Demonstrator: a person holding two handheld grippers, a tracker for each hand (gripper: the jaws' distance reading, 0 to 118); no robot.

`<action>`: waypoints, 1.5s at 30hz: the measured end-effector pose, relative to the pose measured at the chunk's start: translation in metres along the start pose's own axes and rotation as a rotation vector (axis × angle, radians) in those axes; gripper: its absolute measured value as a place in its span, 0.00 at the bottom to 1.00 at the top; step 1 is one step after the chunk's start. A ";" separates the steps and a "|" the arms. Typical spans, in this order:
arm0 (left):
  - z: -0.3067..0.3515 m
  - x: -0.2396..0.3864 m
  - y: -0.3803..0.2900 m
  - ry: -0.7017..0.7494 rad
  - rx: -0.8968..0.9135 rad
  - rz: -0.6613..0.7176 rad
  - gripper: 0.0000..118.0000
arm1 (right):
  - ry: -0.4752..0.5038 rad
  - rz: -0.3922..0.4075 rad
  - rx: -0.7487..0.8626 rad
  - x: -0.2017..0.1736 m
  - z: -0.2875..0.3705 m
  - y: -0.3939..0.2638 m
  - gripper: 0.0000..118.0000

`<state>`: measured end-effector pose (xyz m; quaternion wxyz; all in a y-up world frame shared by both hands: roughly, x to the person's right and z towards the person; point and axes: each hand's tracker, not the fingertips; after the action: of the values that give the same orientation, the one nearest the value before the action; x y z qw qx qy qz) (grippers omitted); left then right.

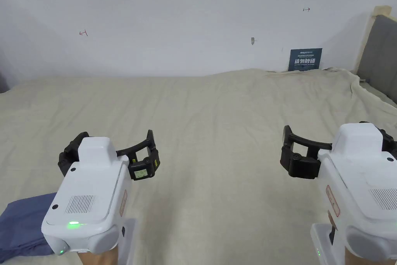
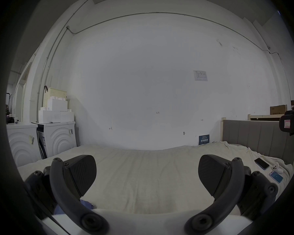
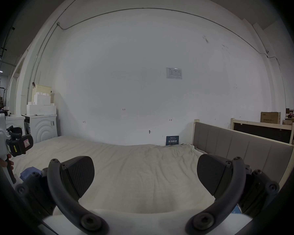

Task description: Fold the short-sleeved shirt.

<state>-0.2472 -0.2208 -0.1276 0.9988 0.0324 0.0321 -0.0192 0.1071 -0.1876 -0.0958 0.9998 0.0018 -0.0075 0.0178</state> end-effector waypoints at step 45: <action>0.003 -0.003 0.004 -0.001 -0.008 0.024 1.00 | -0.096 -0.281 -0.556 0.004 -0.027 0.012 0.99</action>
<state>-0.2501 -0.2172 -0.1244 0.9991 0.0288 0.0313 -0.0070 0.1114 -0.1753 -0.1228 0.9532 -0.2697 -0.0590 -0.1233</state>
